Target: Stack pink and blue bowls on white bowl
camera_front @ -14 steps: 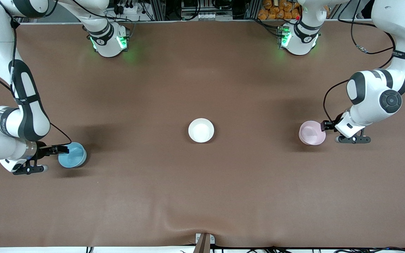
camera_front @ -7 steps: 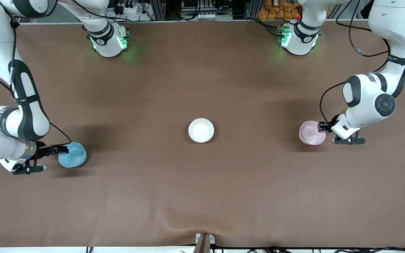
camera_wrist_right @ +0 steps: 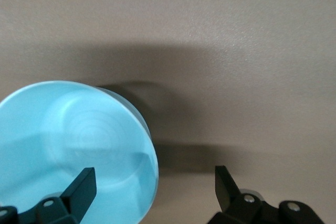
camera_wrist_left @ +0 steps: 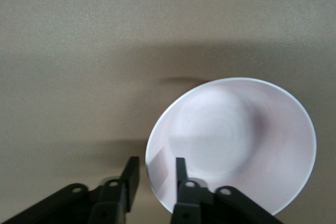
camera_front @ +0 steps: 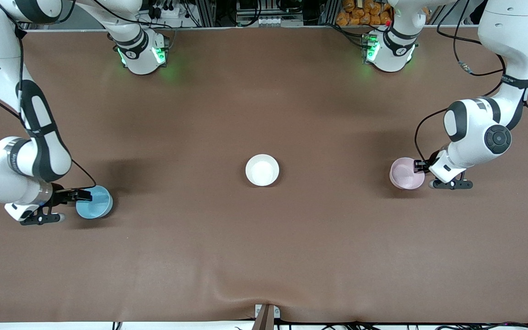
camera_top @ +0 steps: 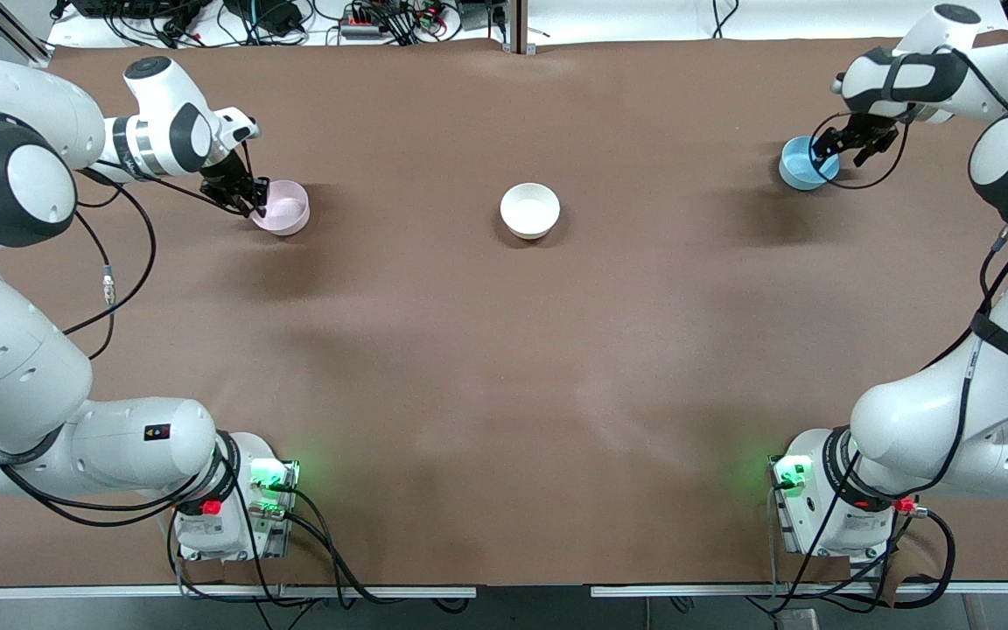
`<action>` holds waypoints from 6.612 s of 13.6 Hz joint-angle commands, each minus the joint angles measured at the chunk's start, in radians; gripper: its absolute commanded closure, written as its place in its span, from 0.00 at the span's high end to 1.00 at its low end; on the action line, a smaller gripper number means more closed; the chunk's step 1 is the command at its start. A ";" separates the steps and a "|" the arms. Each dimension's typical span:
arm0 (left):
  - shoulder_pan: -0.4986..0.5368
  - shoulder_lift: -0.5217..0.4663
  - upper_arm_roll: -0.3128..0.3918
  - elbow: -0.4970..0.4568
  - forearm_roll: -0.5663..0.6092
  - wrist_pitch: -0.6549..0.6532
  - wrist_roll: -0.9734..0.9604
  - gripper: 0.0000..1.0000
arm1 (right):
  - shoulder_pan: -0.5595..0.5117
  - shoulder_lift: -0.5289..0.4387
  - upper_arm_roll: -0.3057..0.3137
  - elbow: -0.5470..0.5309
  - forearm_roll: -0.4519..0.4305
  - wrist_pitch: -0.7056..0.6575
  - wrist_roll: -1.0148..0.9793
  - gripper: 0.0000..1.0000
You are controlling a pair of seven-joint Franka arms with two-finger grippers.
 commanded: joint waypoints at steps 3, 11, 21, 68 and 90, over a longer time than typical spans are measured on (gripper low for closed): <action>-0.001 -0.001 -0.003 0.004 -0.023 0.013 0.043 0.00 | -0.011 -0.034 0.011 -0.057 0.010 0.041 -0.021 0.65; 0.005 -0.133 -0.089 0.050 -0.064 -0.119 0.011 0.00 | -0.014 -0.034 0.012 -0.056 0.018 0.035 -0.019 0.00; -0.027 -0.143 -0.357 0.255 -0.081 -0.329 -0.419 0.00 | -0.018 -0.032 0.014 -0.054 0.018 0.035 -0.025 0.00; -0.333 0.012 -0.350 0.552 0.082 -0.444 -0.927 1.00 | 0.458 -0.325 0.045 0.033 0.303 -0.292 0.711 0.00; -0.189 -0.380 0.027 0.639 0.019 -0.919 -0.324 1.00 | 0.862 -0.114 0.042 -0.022 0.295 0.087 1.277 0.00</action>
